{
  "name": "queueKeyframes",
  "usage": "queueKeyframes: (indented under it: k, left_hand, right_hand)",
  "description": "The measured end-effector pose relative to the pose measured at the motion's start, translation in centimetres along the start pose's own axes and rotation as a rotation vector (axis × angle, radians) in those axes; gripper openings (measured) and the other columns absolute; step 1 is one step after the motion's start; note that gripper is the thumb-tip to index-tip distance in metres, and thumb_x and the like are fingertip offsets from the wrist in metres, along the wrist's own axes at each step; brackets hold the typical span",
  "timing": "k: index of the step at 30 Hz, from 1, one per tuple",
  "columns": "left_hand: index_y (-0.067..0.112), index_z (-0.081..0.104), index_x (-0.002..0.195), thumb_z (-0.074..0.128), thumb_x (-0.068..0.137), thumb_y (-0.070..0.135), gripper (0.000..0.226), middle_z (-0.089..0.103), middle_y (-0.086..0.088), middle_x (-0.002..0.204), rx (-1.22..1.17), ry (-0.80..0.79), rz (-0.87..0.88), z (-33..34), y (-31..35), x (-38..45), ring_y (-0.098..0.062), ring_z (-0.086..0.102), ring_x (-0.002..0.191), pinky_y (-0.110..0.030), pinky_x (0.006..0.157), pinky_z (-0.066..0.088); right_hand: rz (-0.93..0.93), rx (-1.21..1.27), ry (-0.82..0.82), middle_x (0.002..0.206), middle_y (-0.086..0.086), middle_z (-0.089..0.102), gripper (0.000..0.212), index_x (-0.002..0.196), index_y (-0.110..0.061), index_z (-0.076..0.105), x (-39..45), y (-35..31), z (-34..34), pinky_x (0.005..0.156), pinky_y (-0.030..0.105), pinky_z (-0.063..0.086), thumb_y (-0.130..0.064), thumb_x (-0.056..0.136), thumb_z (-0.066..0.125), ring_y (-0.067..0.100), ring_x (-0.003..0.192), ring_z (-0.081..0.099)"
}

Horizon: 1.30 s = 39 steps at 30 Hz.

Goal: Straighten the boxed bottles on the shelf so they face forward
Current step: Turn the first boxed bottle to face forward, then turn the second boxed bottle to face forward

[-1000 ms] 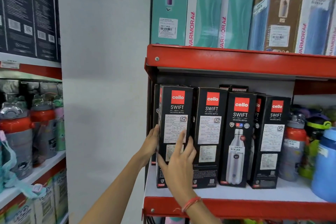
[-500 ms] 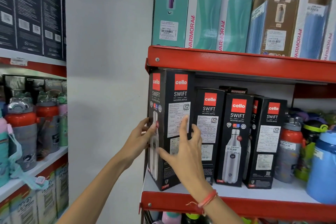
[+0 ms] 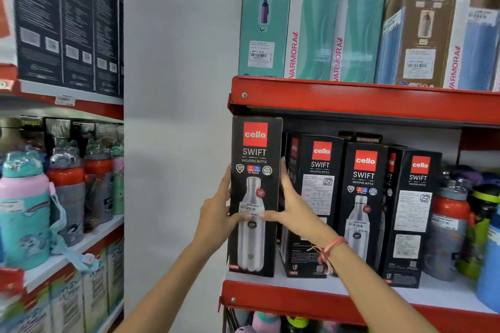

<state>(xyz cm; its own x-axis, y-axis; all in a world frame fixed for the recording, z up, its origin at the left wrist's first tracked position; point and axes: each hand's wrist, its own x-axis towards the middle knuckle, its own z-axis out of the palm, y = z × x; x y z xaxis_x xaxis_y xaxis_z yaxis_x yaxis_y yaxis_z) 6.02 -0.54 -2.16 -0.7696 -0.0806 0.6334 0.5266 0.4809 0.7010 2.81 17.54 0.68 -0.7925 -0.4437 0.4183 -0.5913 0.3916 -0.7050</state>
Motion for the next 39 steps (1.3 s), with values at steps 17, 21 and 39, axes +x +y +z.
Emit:
queueKeyframes:
  k: [17,21,39]
  left_hand:
    - [0.028,-0.004,0.15,0.067,0.085,0.016,0.097,0.057,-0.008,0.135,0.323,-0.016,-0.09,3.9,-1.7,-0.2,-0.028,0.062,0.11,-0.041,0.092,0.05]
    - [0.022,0.009,0.149,0.06,0.09,0.02,0.079,0.05,-0.006,0.139,0.337,0.05,-0.099,4.8,-1.8,-1.3,-0.027,0.061,0.11,-0.045,0.09,0.053]
    - [0.018,0.027,0.146,0.061,0.089,0.032,0.068,0.046,-0.004,0.137,0.205,0.09,0.129,8.7,3.8,-1.7,-0.014,0.046,0.124,-0.035,0.106,0.042]
  right_hand:
    - [-0.052,-0.401,0.689,0.096,0.003,0.074,0.039,0.124,-0.014,0.061,-1.7,3.1,2.1,0.071,0.026,0.058,-0.029,0.088,0.065,0.01,0.074,0.064]
    - [0.112,-0.519,0.97,0.119,0.017,0.054,0.065,0.132,-0.007,0.048,-2.4,4.5,1.1,0.084,0.041,0.047,-0.035,0.079,0.073,0.028,0.103,0.047]
    - [0.077,-0.269,0.677,0.136,0.018,0.036,0.124,0.144,-0.051,-0.017,-6.5,3.9,-3.3,0.082,0.033,0.041,-0.058,0.064,0.078,0.032,0.122,0.039]
